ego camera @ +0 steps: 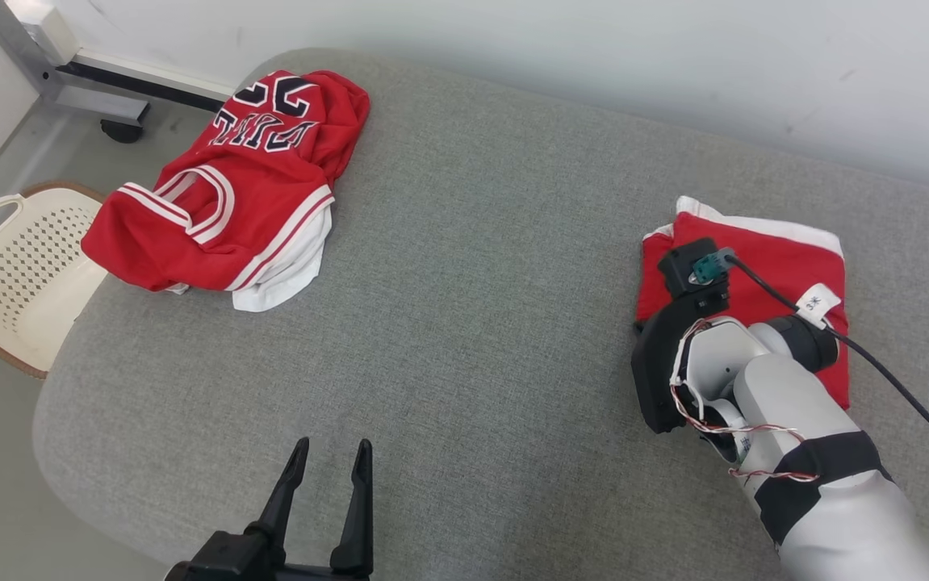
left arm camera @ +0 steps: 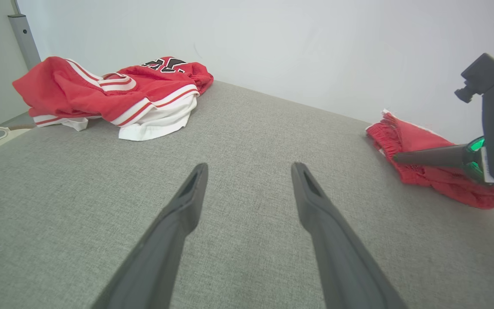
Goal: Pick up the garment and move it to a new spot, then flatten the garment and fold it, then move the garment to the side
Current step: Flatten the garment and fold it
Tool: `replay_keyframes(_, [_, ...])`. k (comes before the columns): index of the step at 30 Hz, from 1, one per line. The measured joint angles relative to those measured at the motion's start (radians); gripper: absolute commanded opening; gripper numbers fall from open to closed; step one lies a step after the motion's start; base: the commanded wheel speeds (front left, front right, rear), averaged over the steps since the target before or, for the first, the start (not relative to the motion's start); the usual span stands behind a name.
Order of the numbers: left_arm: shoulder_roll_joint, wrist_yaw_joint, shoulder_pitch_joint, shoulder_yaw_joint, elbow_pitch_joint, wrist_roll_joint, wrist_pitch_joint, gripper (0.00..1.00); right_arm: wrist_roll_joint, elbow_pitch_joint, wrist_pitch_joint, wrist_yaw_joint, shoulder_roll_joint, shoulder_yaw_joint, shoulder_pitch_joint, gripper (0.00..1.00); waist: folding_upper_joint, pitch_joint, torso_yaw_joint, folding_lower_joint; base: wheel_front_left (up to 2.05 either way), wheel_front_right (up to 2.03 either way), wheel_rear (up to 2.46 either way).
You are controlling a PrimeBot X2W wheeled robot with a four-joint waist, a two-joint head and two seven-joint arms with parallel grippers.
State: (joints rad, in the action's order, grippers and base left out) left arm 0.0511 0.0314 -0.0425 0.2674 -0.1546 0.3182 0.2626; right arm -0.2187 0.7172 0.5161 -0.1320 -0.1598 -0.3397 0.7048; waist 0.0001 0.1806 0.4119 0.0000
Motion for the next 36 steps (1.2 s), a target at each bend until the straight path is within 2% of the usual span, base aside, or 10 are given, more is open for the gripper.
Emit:
replay_keyframes(9, [0.0,0.002,0.022,-0.011,0.011,-0.003,0.0,1.0,-0.045,-0.045,0.026,0.0,-0.007,-0.09,-0.043,0.0,0.0,-0.013,-0.023,0.0,0.0,0.0,0.0])
replay_keyframes(13, [0.0,0.0,0.022,-0.012,0.009,-0.009,0.0,1.0,-0.081,-0.095,0.008,0.0,-0.009,-0.1,-0.065,0.01,0.0,-0.021,-0.033,0.0,0.0,0.0,0.0])
replay_keyframes(14, [0.0,0.0,0.022,-0.012,0.008,-0.01,0.0,1.0,-0.089,-0.117,-0.006,0.0,-0.01,-0.096,-0.071,0.29,0.0,-0.026,-0.036,0.0,0.0,0.0,0.0])
replay_keyframes(15, [0.0,-0.001,0.022,-0.014,0.007,-0.01,0.0,1.0,-0.096,-0.14,-0.024,0.0,-0.012,-0.086,-0.077,0.82,0.0,-0.031,-0.039,0.0,0.0,0.0,0.0])
replay_keyframes(16, [0.0,-0.001,0.022,-0.017,0.007,-0.011,0.0,1.0,-0.1,-0.164,-0.044,0.0,-0.015,-0.068,-0.085,1.0,0.0,-0.036,-0.041,0.0,0.0,0.0,0.0])
replay_keyframes(22, [-0.001,0.0,0.039,-0.061,0.028,-0.021,0.0,1.0,-0.095,-0.327,-0.167,0.0,-0.011,0.078,-0.214,1.0,-0.0001,-0.071,-0.071,0.0,0.0,0.0,0.0])
replay_keyframes(30, [0.0,0.005,0.061,-0.154,0.072,-0.034,0.0,1.0,0.005,-0.55,-0.32,0.0,0.059,0.254,-0.428,1.0,-0.0001,-0.107,-0.153,0.0,0.0,0.0,0.0])
replay_keyframes(36, [-0.001,0.032,0.067,-0.208,0.094,-0.041,0.0,1.0,0.062,-0.644,-0.431,0.0,0.101,0.355,-0.552,1.0,-0.0001,-0.125,-0.233,-0.0001,0.0,0.0,0.0])
